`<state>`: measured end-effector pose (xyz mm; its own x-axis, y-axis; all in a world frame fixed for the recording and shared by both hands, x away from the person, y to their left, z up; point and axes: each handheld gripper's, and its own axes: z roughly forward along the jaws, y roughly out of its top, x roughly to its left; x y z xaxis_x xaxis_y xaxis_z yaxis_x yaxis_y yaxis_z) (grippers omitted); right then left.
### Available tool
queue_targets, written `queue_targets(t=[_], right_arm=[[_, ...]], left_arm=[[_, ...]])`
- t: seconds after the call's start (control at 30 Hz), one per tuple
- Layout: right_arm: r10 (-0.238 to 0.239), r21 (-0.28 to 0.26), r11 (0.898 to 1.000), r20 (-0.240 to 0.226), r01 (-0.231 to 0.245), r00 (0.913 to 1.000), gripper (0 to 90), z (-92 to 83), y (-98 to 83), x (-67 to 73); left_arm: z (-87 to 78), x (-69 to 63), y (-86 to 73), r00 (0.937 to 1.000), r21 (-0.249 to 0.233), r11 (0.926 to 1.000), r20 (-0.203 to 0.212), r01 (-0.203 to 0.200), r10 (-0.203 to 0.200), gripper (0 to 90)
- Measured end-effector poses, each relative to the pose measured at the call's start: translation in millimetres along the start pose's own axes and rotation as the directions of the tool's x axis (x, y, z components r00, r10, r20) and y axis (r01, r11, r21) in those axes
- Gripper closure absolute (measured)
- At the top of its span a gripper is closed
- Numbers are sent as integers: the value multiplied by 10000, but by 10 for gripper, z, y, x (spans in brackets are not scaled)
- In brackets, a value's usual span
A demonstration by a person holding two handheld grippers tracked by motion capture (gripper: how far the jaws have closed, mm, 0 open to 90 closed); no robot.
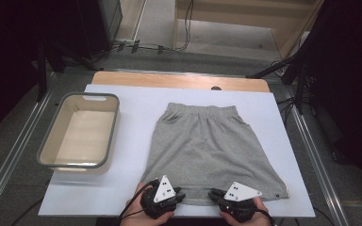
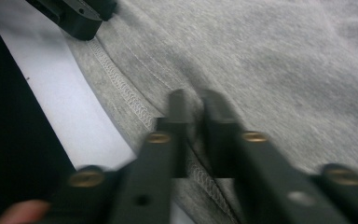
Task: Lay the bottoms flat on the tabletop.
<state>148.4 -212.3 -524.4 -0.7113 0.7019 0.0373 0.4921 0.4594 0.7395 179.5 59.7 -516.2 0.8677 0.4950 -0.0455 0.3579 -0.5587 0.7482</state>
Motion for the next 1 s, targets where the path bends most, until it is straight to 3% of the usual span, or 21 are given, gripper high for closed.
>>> queue_targets(t=[0.07, 0.13, 0.33, 0.4, 0.47, 0.6, 0.7, 0.77, 0.83, 0.93, 1.0], right_arm=[[222, 56, 9997, -201, -220, 9996, 870, -4, 10, -25], [437, 41, 9990, -455, -436, 9980, 873, -12, 8, -52], [757, -288, 9964, -1076, -792, 9913, 875, -133, -1, -67], [661, -291, 9971, -1218, -701, 9903, 875, -176, -8, -33], [541, -205, 9982, -1272, -571, 9904, 875, -206, -26, 1], [528, 8, 9986, -1493, -532, 9874, 875, -236, -66, 46], [620, 410, 9976, -1968, -550, 9785, 865, -193, -86, 51], [589, 572, 9972, -2154, -476, 9747, 775, -166, -103, 47], [576, 346, 9981, -2172, -513, 9744, 650, -209, -102, 12], [1121, -372, 9920, -1749, -1203, 9782, 579, -391, -136, -150], [1490, -705, 9850, -1127, -1575, 9824, 571, -537, -202, -307]], left_arm=[[5, -1, 1, 9998, -62, 10000, -193, -7, 6, 869], [-7, 0, 20, 9999, 47, 10000, -91, -60, 61, 889], [-162, 89, 29, 9936, -338, 9969, 908, 705, -671, 895], [-224, 111, 24, 9845, -433, 9942, 1500, 986, -911, 897], [-262, 95, 11, 9810, -304, 9953, 1744, 918, -851, 897], [-260, 40, -33, 9802, 259, 9992, 1950, 313, -358, 898], [-224, 37, -58, 9748, 567, 9980, 2194, 295, -412, 895], [-236, 54, -71, 9763, 417, 9981, 2098, 457, -535, 842], [-309, 94, -76, 9746, 43, 9973, 2118, 731, -723, 697], [-473, 200, -99, 9788, -515, 9915, 1734, 1193, -1087, 572], [-589, 304, -146, 9822, -718, 9863, 1269, 1484, -1385, 544]])
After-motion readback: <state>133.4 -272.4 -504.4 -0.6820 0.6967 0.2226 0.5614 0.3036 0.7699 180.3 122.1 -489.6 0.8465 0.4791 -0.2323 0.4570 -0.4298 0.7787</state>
